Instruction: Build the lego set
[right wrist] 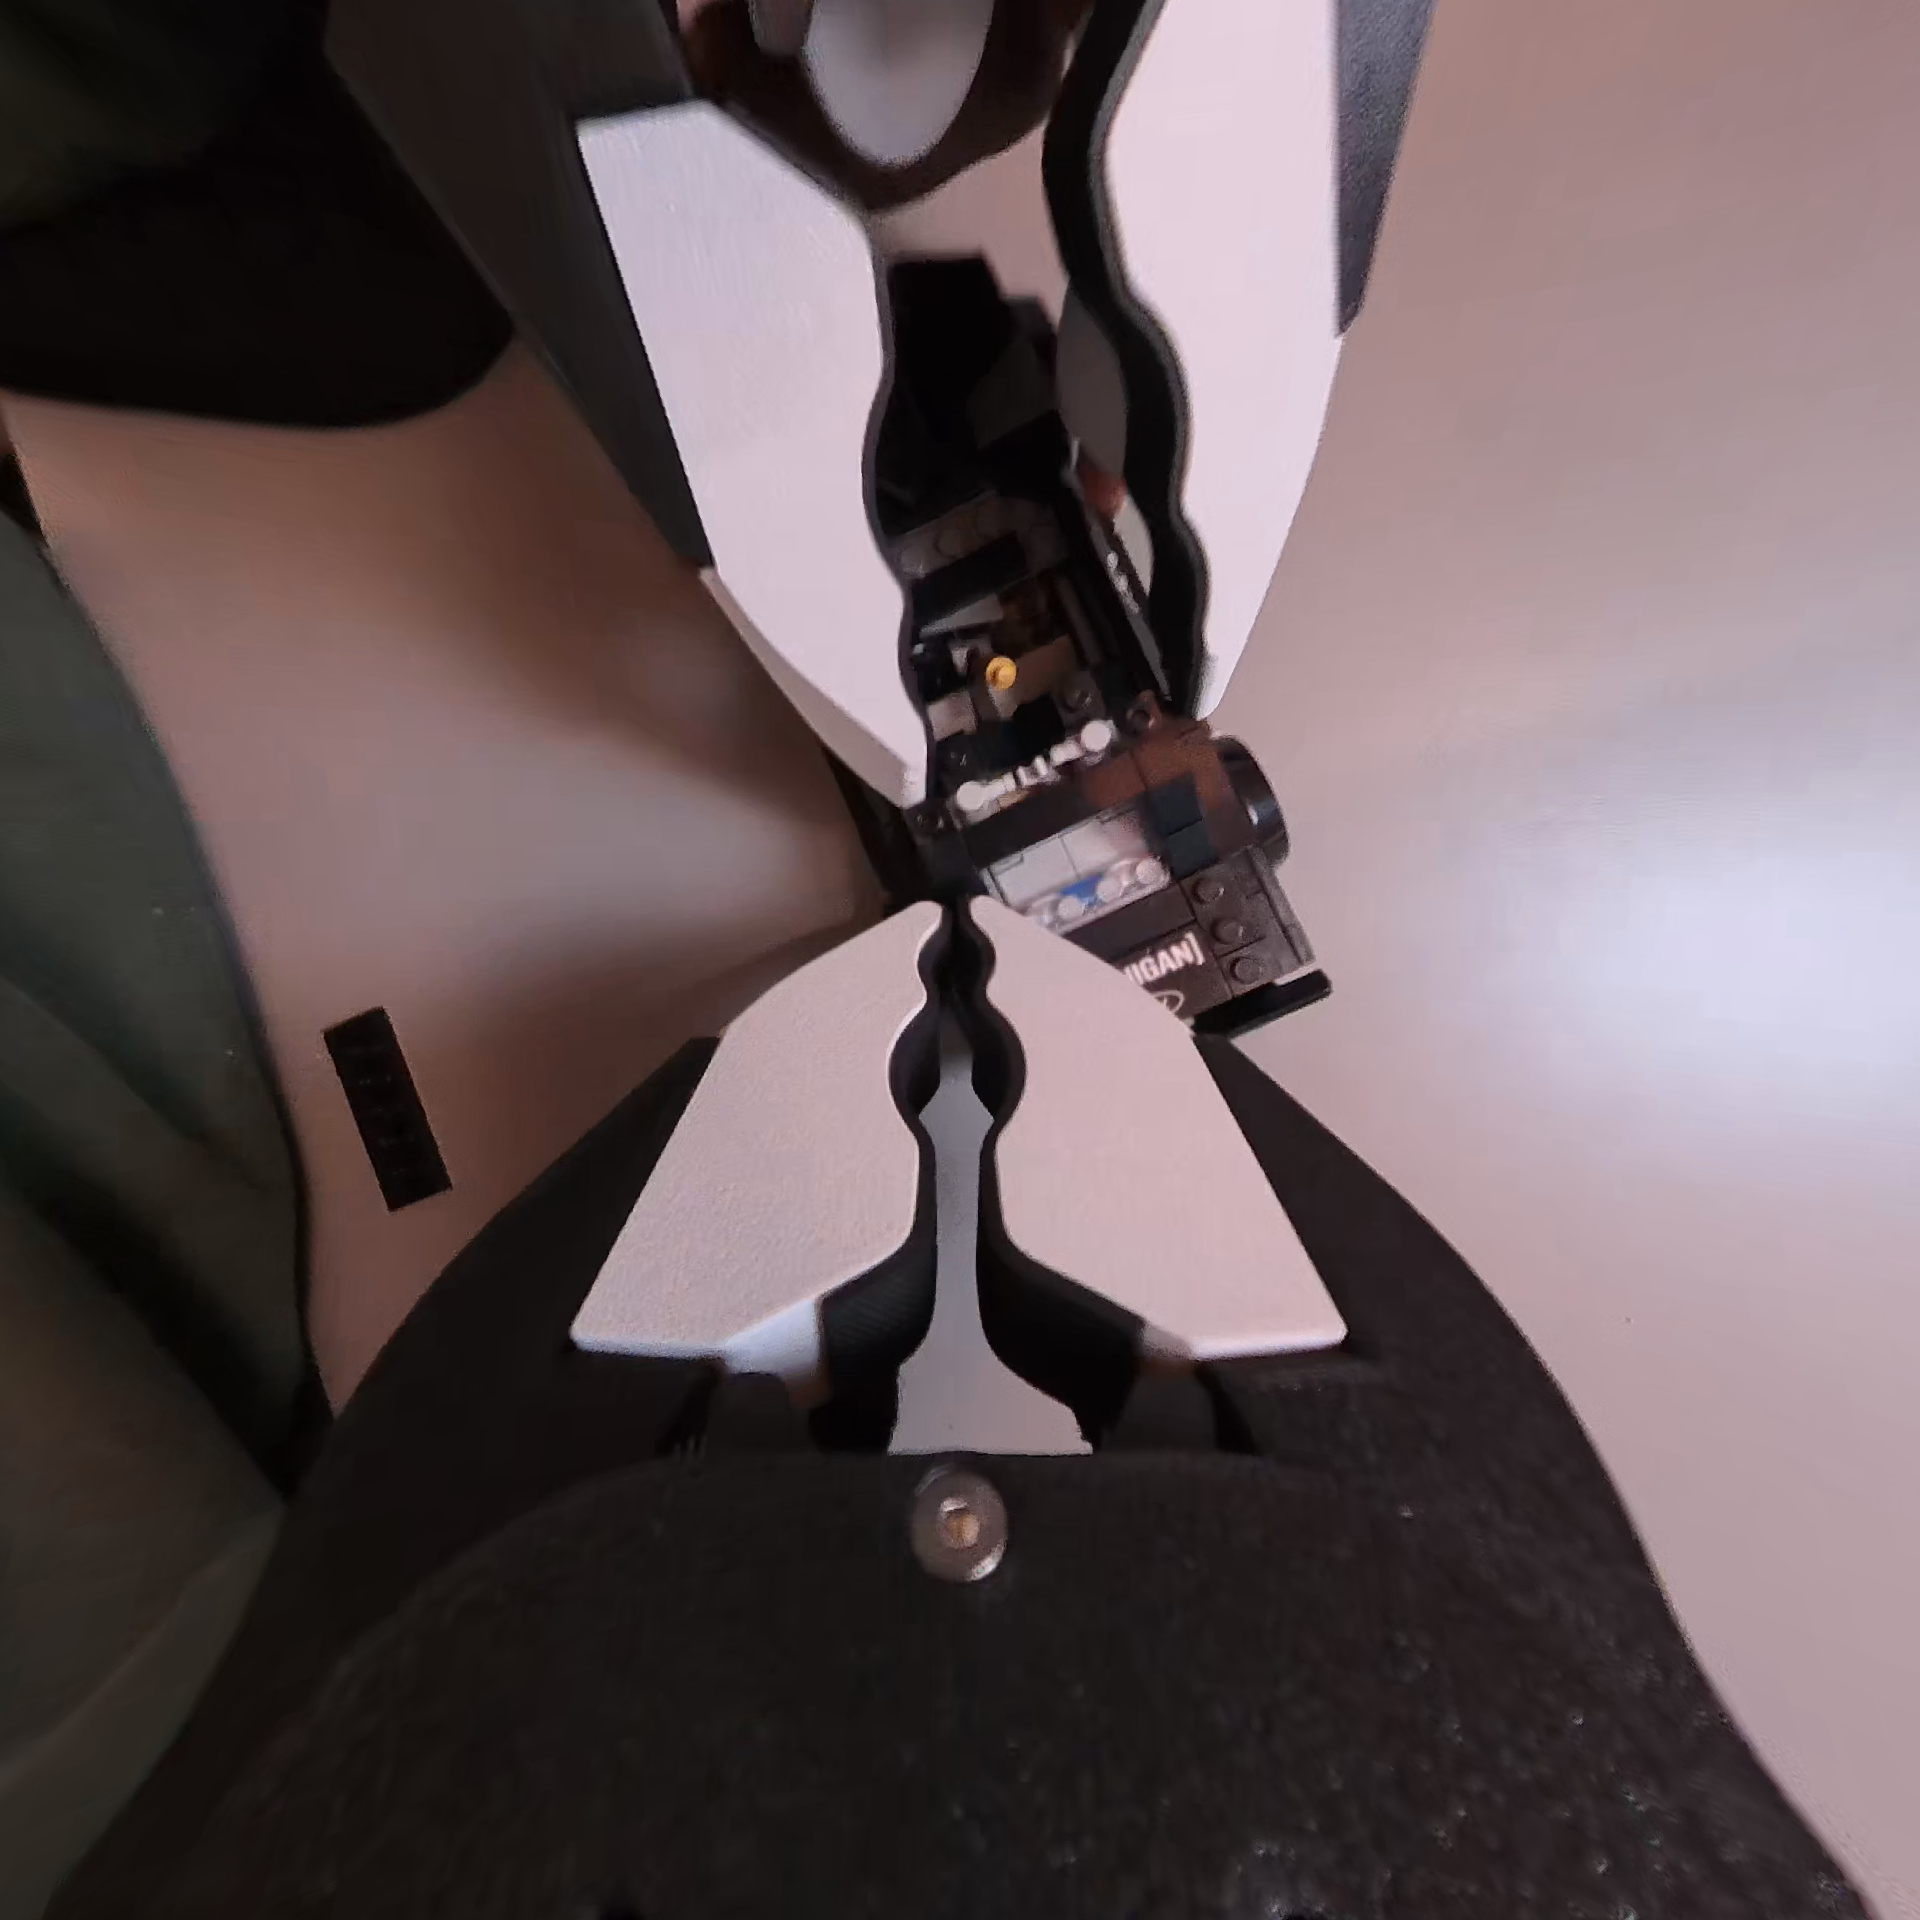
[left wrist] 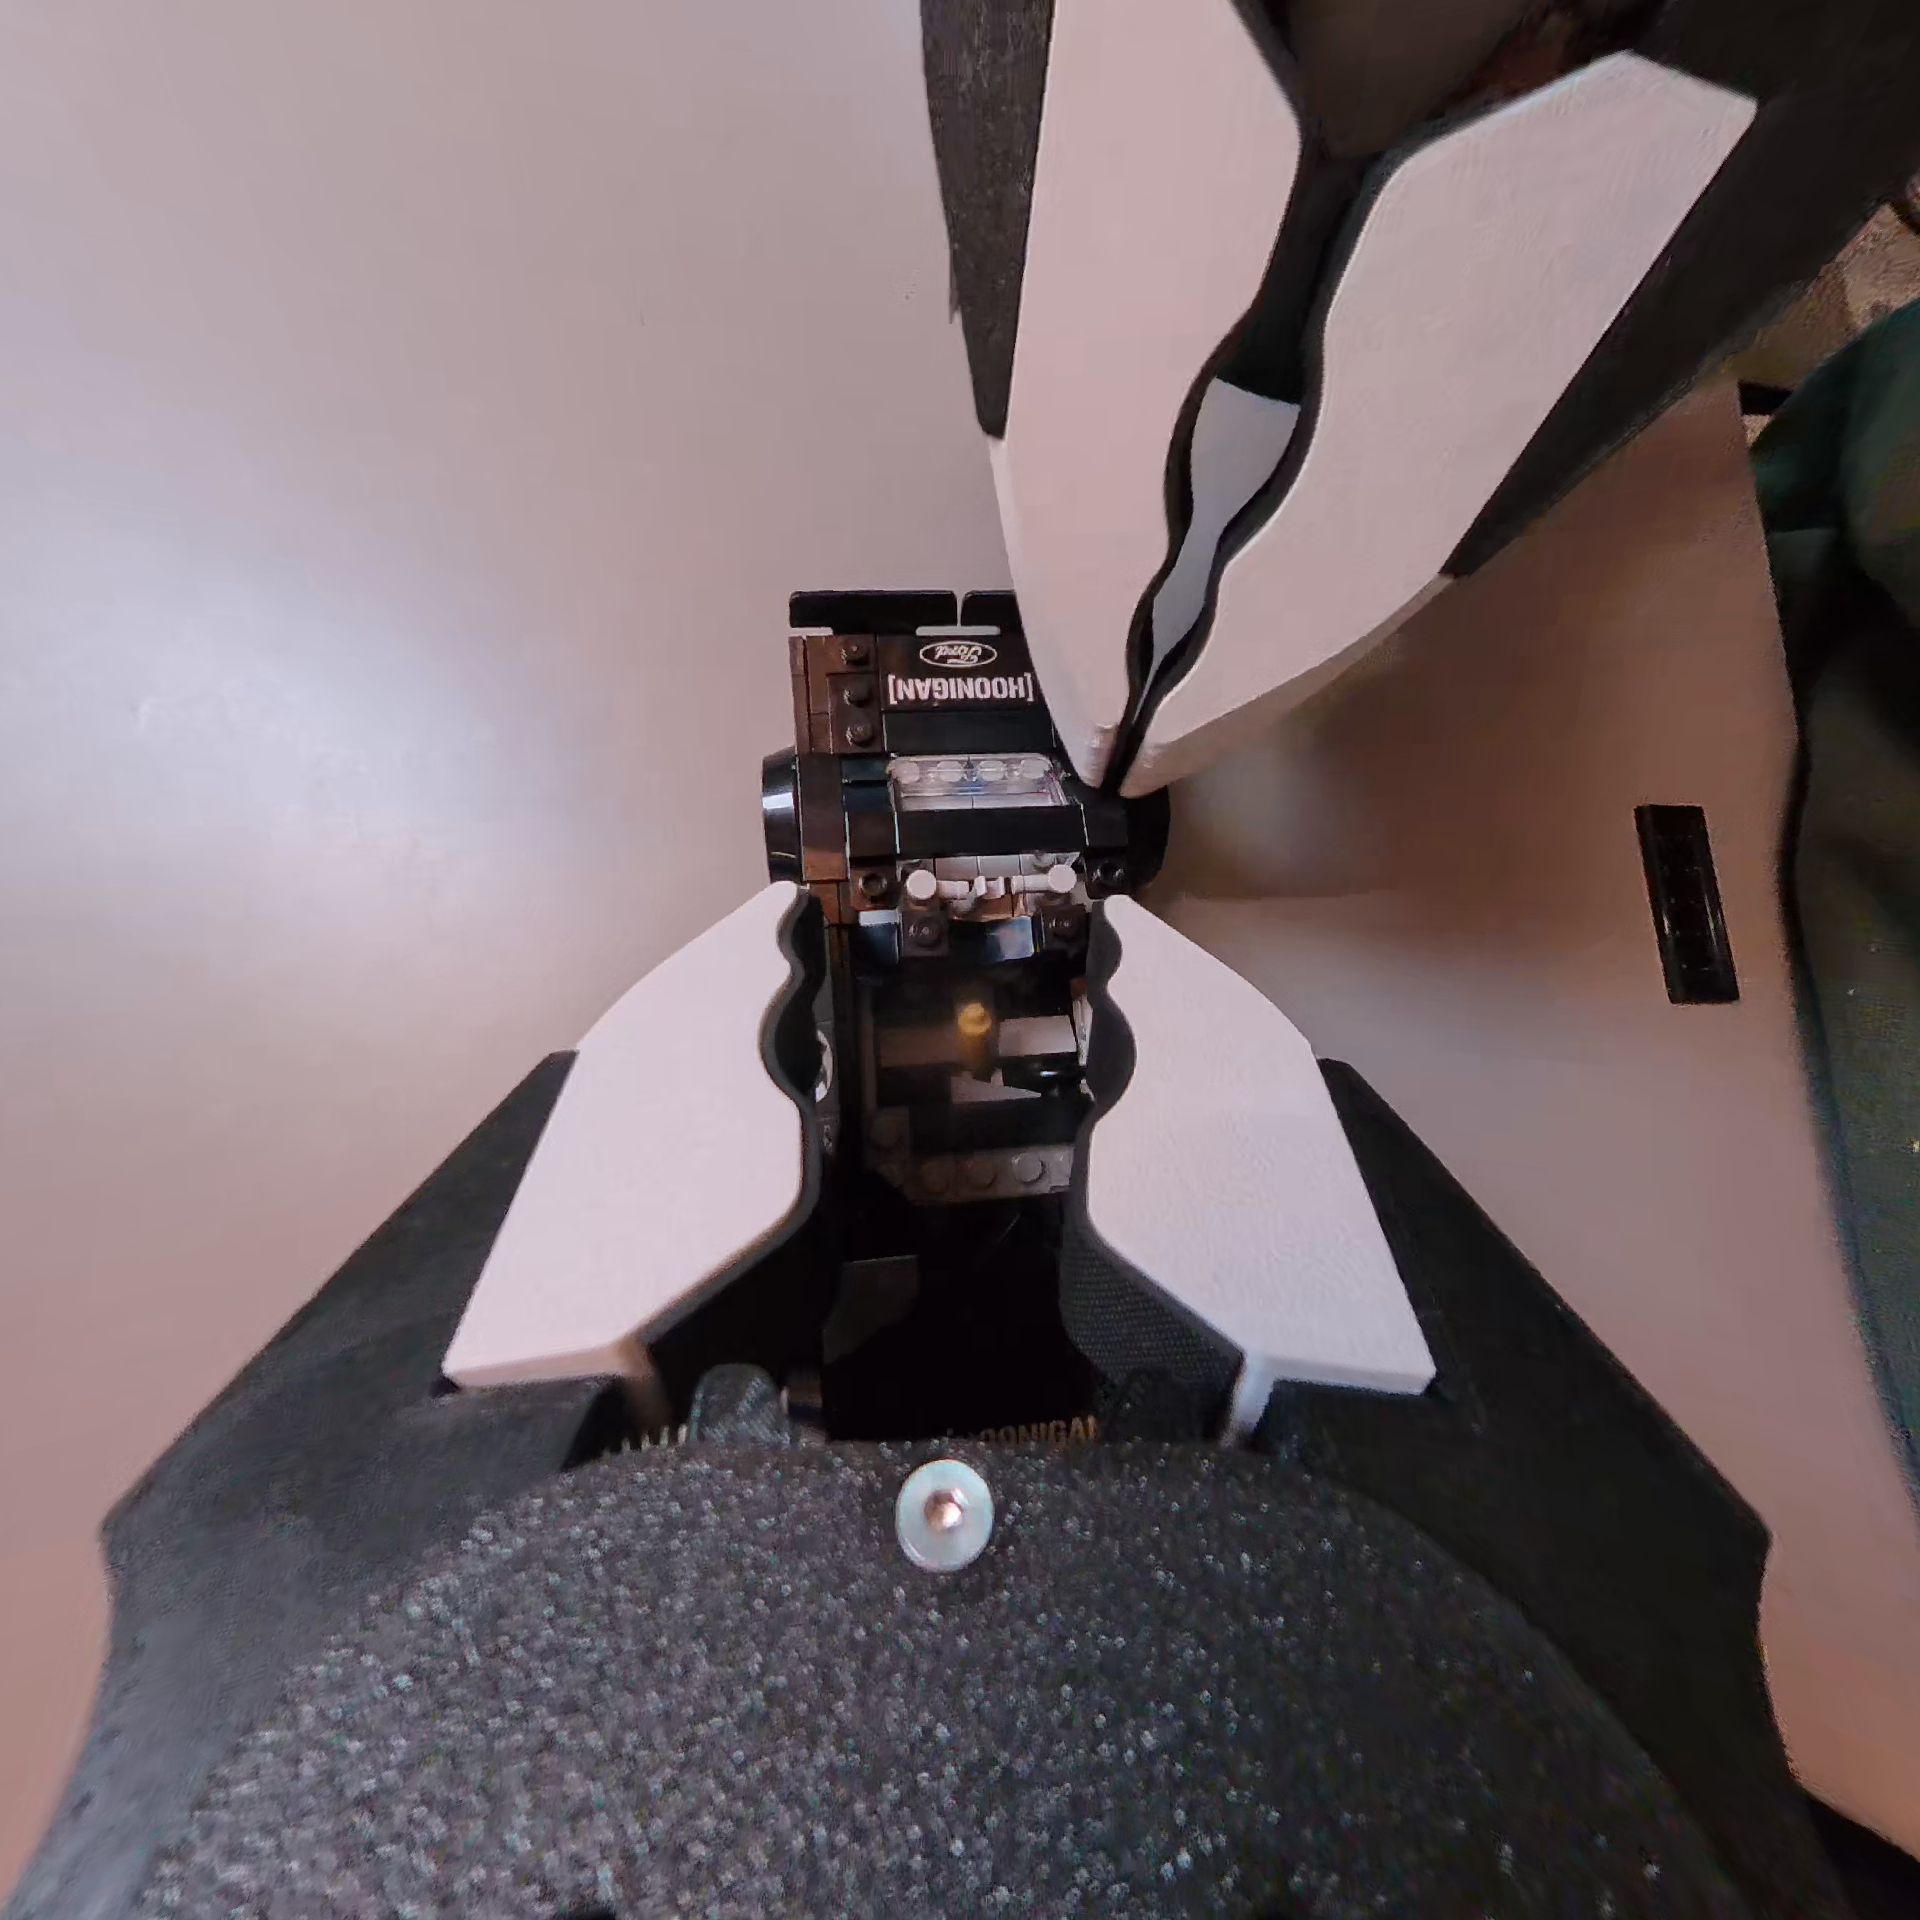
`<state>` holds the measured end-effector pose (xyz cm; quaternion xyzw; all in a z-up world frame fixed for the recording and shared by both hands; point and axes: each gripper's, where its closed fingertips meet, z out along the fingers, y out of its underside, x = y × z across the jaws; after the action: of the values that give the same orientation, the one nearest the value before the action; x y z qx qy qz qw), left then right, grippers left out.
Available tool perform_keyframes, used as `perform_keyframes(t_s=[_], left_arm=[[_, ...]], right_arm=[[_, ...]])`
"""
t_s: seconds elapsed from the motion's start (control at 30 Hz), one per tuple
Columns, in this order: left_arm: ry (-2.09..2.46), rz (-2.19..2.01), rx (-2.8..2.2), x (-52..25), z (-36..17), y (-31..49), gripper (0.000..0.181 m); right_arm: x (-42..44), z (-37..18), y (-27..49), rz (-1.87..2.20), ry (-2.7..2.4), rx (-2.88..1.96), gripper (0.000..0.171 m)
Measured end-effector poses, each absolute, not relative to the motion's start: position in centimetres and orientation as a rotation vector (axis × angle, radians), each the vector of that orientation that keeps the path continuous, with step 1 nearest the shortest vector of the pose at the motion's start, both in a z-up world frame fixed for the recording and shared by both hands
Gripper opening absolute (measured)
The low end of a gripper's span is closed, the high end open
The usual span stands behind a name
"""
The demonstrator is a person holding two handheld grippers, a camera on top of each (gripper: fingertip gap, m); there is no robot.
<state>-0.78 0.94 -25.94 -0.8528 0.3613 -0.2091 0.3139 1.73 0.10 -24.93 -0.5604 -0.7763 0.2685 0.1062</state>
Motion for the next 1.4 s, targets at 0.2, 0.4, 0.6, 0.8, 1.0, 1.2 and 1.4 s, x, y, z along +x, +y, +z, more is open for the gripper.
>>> perform_keyframes(t_s=[0.2, 0.4, 0.6, 0.8, 1.0, 1.2, 1.4], left_arm=[[0.974, -0.547, -2.244, -0.4, -25.9, 0.8, 0.049], [0.986, -0.548, -2.239, -0.1, -26.0, 0.7, 0.049], [0.981, -0.557, -2.236, 0.1, -26.0, 0.8, 0.049], [0.991, -0.557, -2.237, 0.4, -26.0, 0.7, 0.049], [0.987, -0.553, -2.244, 0.5, -26.0, 0.7, 0.049], [0.967, -0.55, -2.261, 0.6, -26.0, 0.7, 0.049], [0.844, -0.517, -2.329, 0.8, -25.9, 0.4, 0.049]], right_arm=[[2.0, -24.3, 0.4, 0.809, -2.226, -1.656, 0.0], [1.8, -25.1, 0.4, 0.757, -2.25, -1.66, 0.0], [2.0, -24.8, 0.3, 0.704, -2.289, -1.631, 0.0], [2.4, -24.8, -0.1, 0.67, -2.313, -1.603, 0.0], [2.3, -24.8, 0.1, 0.621, -2.313, -1.595, 0.0], [2.8, -24.5, 0.0, 0.673, -2.206, -1.775, 0.002], [3.6, -24.5, -0.4, 0.786, -1.926, -1.973, 0.017]])
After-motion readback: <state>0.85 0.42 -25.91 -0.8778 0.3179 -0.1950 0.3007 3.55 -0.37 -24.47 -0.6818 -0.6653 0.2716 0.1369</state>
